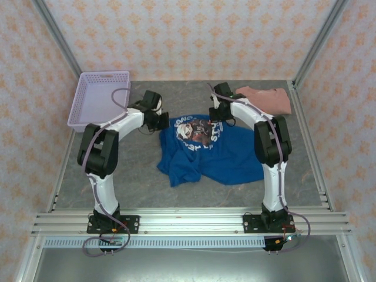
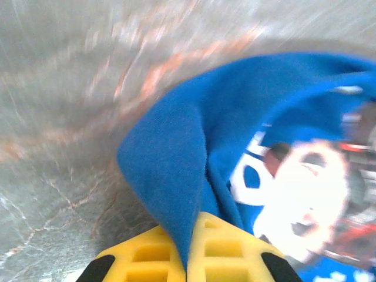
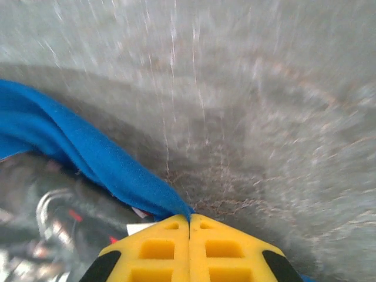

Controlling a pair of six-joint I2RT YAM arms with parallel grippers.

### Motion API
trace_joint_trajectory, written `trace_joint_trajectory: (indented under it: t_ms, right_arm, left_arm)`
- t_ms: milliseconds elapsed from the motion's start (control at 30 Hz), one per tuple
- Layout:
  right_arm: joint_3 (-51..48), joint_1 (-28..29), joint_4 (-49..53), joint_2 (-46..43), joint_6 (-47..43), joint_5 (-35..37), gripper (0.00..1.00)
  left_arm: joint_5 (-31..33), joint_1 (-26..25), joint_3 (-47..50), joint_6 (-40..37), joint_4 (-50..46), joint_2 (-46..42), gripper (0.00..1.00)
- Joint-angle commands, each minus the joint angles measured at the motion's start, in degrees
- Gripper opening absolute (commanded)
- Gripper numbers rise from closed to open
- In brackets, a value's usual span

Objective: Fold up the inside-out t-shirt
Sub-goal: Turn over the T-shirt at the center of the table, then adjust the T-shirt at the center of the table.

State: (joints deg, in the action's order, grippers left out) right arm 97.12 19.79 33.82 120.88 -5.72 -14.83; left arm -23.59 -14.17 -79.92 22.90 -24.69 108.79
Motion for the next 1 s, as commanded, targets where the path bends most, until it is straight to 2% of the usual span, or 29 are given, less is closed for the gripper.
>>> trace_joint_trajectory:
  t_ms: [0, 133, 233, 267, 400, 533, 600, 667, 733, 833, 967]
  right_arm:
    - [2.8, -0.7, -2.4, -14.1, -2.3, 2.5, 0.00]
    - [-7.8, -0.5, -5.2, -27.7, -0.4, 1.1, 0.00]
    - [-23.0, 1.6, -7.5, -39.1, 3.4, 2.4, 0.00]
    - [-28.5, 2.5, -7.8, -42.7, 5.2, 2.9, 0.05]
    - [-44.9, 5.9, -5.6, -52.7, 12.8, 1.4, 0.37]
    - [-53.1, 9.0, -8.4, -59.7, 17.7, -2.2, 0.53]
    - [-55.4, 10.6, -14.5, -58.8, 19.4, -4.7, 0.57]
    - [-54.6, 12.3, -18.3, -54.4, 20.0, -5.2, 0.59]
    - [-50.4, 14.8, -17.6, -47.0, 18.8, -3.3, 0.61]
    - [-43.6, 17.4, -15.0, -38.0, 16.4, 3.2, 0.63]
    - [-38.1, 17.4, -17.1, -28.8, 15.6, 4.5, 0.64]
  left_arm:
    - [0.1, 1.0, -3.5, -1.7, 6.4, -15.8, 0.00]
    - [-3.0, 0.3, 4.7, -2.5, 9.5, -29.8, 0.00]
    - [-4.4, -2.2, 16.8, -3.2, 9.6, -39.4, 0.00]
    - [-4.4, -3.5, 21.4, -3.4, 8.8, -42.0, 0.02]
    - [-3.5, -7.8, 34.2, -2.2, 0.2, -48.8, 0.43]
    - [-0.9, -9.6, 42.4, 2.1, -1.1, -57.1, 0.63]
    - [1.8, -9.7, 44.5, 5.9, 1.0, -58.3, 0.71]
    - [3.2, -10.2, 44.7, 9.0, 3.0, -55.5, 0.72]
    - [5.9, -12.4, 42.3, 10.1, 2.4, -49.4, 0.71]
    - [12.6, -18.1, 35.5, 8.6, 0.2, -38.6, 0.70]
    - [13.4, -20.2, 31.3, 6.3, 3.1, -27.9, 0.69]
